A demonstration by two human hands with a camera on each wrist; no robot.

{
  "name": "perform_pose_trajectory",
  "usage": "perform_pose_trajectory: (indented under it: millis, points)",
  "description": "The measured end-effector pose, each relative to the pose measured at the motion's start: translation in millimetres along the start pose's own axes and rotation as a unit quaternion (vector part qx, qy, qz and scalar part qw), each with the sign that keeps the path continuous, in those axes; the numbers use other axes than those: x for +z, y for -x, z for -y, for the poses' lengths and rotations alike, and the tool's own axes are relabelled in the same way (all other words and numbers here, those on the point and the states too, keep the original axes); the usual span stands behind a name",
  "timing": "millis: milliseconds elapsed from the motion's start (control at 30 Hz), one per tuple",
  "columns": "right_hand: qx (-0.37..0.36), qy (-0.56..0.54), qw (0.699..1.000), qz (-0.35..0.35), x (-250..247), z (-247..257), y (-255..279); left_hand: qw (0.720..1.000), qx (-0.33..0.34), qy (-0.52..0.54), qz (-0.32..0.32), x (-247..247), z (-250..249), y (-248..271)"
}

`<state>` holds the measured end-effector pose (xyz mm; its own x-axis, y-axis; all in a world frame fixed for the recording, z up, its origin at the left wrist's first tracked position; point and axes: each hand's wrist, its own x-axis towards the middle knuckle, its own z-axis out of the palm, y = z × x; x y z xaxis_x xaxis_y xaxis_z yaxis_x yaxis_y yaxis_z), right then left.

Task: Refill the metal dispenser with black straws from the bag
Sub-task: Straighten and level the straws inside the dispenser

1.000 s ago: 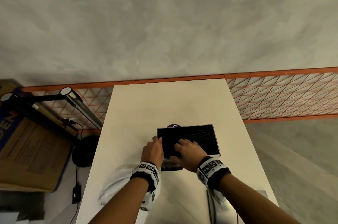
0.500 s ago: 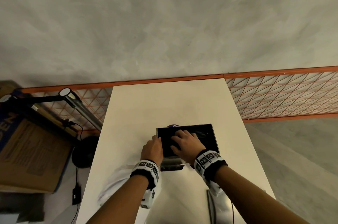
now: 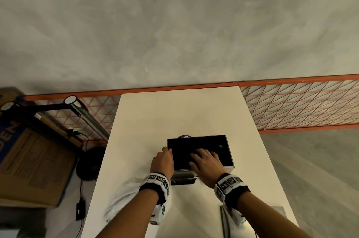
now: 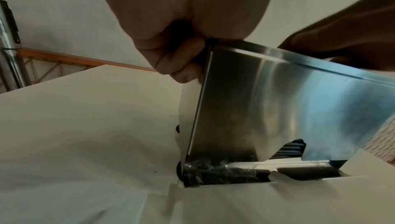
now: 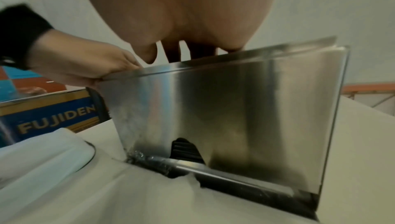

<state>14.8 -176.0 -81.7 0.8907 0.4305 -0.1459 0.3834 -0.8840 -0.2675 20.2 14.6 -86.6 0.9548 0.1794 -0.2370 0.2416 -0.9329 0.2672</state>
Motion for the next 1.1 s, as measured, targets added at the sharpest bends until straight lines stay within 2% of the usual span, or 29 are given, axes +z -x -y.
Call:
perform_pose_trajectory:
  millis: [67,100,233,300,333,400,467,500,567,667,733,900,1100]
  points:
    - [-0.046,0.020,0.997,-0.055,5,2,11,1.000,0.001,0.004,-0.001,2,0,-1]
    - [-0.065,0.029,0.996,-0.056,7,4,15,1.000,0.003,0.003,-0.002,2,0,-1]
    - [-0.077,0.020,0.997,0.005,5,11,21,1.000,0.008,-0.010,-0.002,2,1,-1]
    - [-0.054,-0.009,0.998,-0.002,-1,13,16,1.000,0.010,-0.012,0.000,2,1,-1]
    - [-0.022,-0.037,0.999,-0.026,-4,13,13,1.000,0.010,-0.010,-0.001,1,1,0]
    - [0.097,-0.088,0.989,-0.075,-12,5,2,1.000,0.010,-0.002,-0.001,2,2,-1]
    - [0.233,-0.141,0.961,-0.055,-21,-10,-12,1.000,0.014,-0.002,0.003,2,2,-1]
    - [0.279,-0.175,0.944,-0.029,-25,-17,-19,1.000,0.013,-0.004,0.004,2,2,-1]
    - [0.324,-0.228,0.918,0.002,-28,-27,-31,1.000,0.017,-0.018,0.007,2,3,-2]
    - [0.354,-0.262,0.897,0.027,-25,-31,-41,1.000,0.018,-0.015,0.007,1,2,-1]
    - [0.358,-0.262,0.896,0.023,-21,-33,-43,1.000,0.014,-0.007,0.006,1,2,0]
    - [0.326,-0.215,0.921,-0.011,-15,-33,-36,1.000,0.007,0.011,0.005,0,1,-1]
    - [0.252,-0.152,0.955,-0.025,-9,-28,-25,1.000,0.009,0.012,0.005,0,1,0]
